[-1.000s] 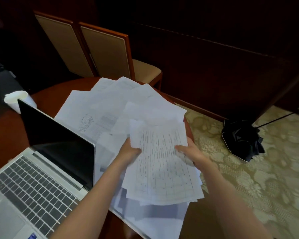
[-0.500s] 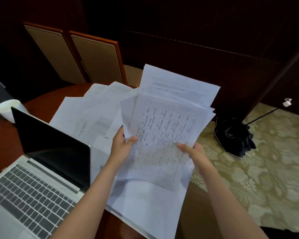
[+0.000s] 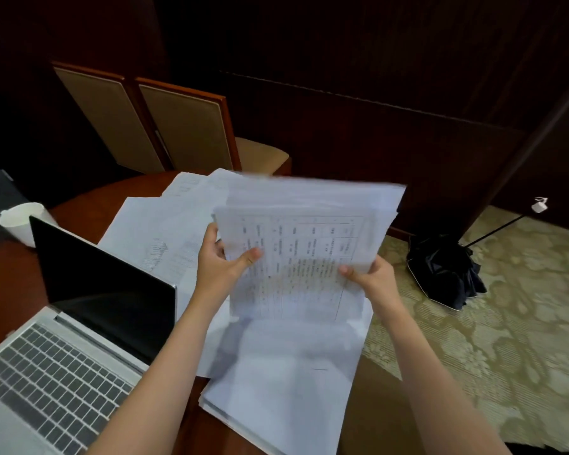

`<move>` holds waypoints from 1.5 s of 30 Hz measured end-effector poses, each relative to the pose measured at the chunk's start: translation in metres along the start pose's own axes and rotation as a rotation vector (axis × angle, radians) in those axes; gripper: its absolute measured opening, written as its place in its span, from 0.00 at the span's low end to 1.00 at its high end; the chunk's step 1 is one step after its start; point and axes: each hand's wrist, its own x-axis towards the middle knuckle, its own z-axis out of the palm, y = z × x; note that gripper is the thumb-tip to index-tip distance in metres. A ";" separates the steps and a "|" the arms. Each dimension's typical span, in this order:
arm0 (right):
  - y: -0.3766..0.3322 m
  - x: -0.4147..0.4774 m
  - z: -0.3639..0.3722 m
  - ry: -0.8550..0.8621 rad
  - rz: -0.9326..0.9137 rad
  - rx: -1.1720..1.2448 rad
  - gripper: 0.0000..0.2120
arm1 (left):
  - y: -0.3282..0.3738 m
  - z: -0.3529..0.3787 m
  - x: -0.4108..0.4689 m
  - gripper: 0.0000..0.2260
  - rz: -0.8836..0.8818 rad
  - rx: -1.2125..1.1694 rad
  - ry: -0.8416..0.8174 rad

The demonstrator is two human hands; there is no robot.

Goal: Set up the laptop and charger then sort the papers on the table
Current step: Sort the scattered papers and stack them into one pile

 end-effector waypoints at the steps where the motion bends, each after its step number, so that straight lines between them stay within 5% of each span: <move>1: 0.002 0.000 0.001 -0.009 0.010 0.008 0.14 | -0.002 0.001 0.000 0.25 0.000 0.022 -0.012; 12: 0.004 0.003 0.015 0.007 0.076 -0.021 0.11 | -0.009 0.011 0.002 0.16 -0.009 -0.022 0.024; 17: -0.005 0.009 0.010 0.000 0.040 -0.037 0.10 | 0.002 0.012 0.020 0.15 -0.065 -0.173 0.236; 21: 0.005 0.009 0.006 0.080 0.088 -0.184 0.04 | -0.007 0.017 0.032 0.14 -0.148 -0.134 0.139; 26: 0.018 0.012 -0.024 0.426 0.170 -0.126 0.12 | -0.047 0.027 0.040 0.16 -0.736 -0.218 0.189; 28: 0.028 0.011 -0.040 0.481 0.265 -0.147 0.14 | -0.062 0.030 0.028 0.09 -0.979 -0.233 0.139; 31: 0.045 0.006 -0.049 0.468 0.393 -0.251 0.16 | -0.079 0.035 0.019 0.09 -1.098 -0.210 0.186; 35: 0.070 0.000 -0.040 0.424 0.475 -0.413 0.15 | -0.091 0.040 0.030 0.20 -1.133 -0.180 0.288; 41: 0.090 -0.004 -0.028 0.347 0.522 -0.526 0.11 | -0.108 0.045 0.039 0.07 -1.142 -0.247 0.222; 45: 0.090 -0.007 -0.035 0.364 0.542 -0.450 0.13 | -0.125 0.049 0.041 0.06 -0.924 -0.186 0.297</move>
